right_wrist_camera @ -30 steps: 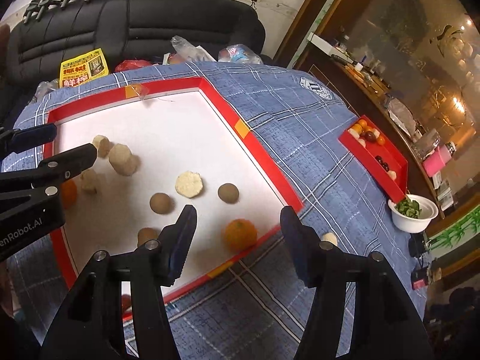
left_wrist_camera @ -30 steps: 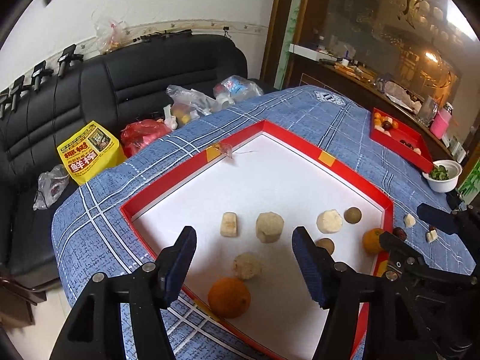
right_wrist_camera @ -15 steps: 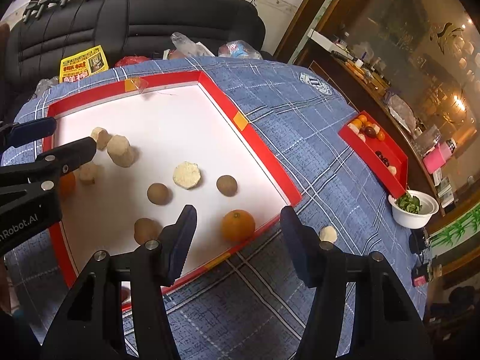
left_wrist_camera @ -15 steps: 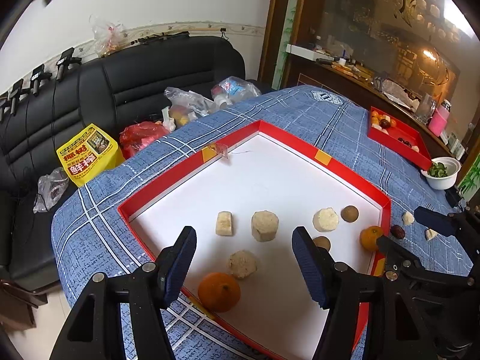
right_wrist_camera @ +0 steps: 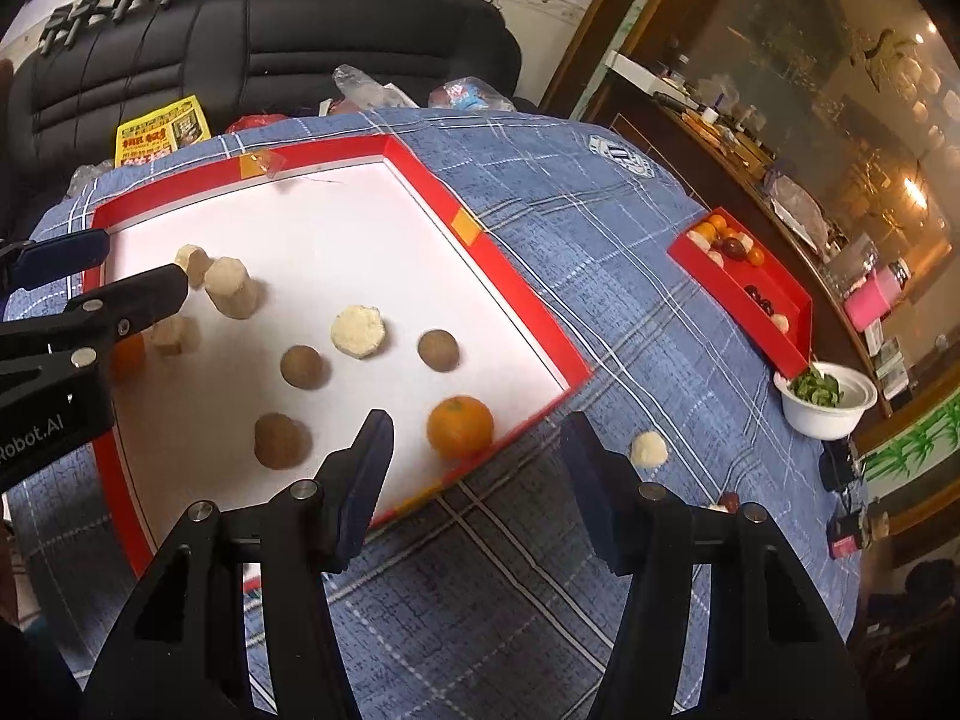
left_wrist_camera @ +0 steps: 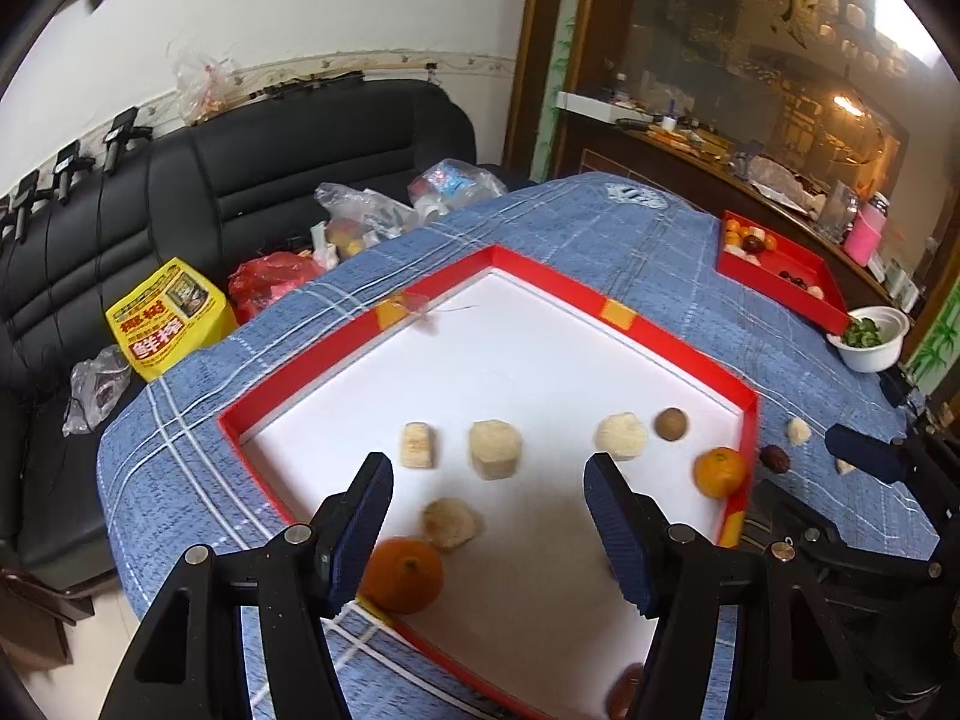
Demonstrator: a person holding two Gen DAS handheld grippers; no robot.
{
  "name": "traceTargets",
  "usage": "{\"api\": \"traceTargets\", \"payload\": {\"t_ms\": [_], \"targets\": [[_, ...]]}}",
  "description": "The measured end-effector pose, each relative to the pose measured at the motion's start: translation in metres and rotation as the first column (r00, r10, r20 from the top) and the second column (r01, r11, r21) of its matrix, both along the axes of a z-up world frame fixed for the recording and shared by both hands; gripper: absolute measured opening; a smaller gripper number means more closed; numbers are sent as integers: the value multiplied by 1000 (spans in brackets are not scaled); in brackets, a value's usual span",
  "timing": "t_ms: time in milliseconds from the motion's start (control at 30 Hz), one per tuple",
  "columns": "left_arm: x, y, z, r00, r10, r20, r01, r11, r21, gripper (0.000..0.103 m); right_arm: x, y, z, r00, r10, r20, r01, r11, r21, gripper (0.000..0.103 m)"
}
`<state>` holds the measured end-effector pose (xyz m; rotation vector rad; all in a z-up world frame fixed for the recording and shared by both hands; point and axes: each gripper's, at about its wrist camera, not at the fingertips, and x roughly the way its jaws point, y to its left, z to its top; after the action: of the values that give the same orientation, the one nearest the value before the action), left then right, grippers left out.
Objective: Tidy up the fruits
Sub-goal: 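Move both tools back to the remaining items on the cloth, then grasp a red date with the right tool while the left tool grasps a square pastry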
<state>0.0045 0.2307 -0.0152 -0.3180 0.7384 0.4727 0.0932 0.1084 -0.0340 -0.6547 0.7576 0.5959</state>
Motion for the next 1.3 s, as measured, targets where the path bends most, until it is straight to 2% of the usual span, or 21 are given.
{"api": "traceTargets", "payload": {"t_ms": [133,233,400,533,733,867,900,933,1000,1033,1067,1167,1300], "targets": [[7,-28,3,997,-67,23,67,998,6,64,6,-40,0,998,-62,-17,63,996,58,58],[17,-60,2,987,-159,26,159,987,26,64,21,-93,-6,984,-168,-57,173,978,117,58],[34,-118,-8,950,-312,3,312,950,36,64,64,-188,-27,915,-366,-172,395,899,190,58],[46,-149,-19,925,-378,-34,379,925,35,64,96,-232,-37,869,-421,-260,483,836,261,58],[55,-169,-32,910,-407,-75,410,912,27,64,144,-234,-44,844,-411,-344,516,797,313,58],[58,-170,-37,911,-402,-91,405,914,20,64,178,-226,-49,816,-411,-406,551,765,334,56],[59,-169,-37,912,-399,-93,402,915,18,64,182,-222,-50,810,-413,-416,557,764,325,54],[60,-168,-37,914,-396,-93,399,917,18,64,189,-217,-54,799,-419,-432,566,766,304,46],[63,-167,-37,914,-396,-92,399,917,18,64,199,-213,-63,778,-415,-471,582,758,294,38],[64,-166,-37,914,-396,-92,399,917,19,64,202,-214,-65,772,-418,-480,589,755,290,22],[66,-167,-37,913,-398,-92,401,916,21,64,202,-214,-65,770,-419,-481,589,757,283,18],[75,-171,-40,908,-406,-101,410,912,17,64,196,-218,-65,782,-404,-474,568,775,276,18],[85,-185,-41,897,-430,-104,433,901,9,65,191,-234,-67,771,-396,-499,580,760,292,18]]}}
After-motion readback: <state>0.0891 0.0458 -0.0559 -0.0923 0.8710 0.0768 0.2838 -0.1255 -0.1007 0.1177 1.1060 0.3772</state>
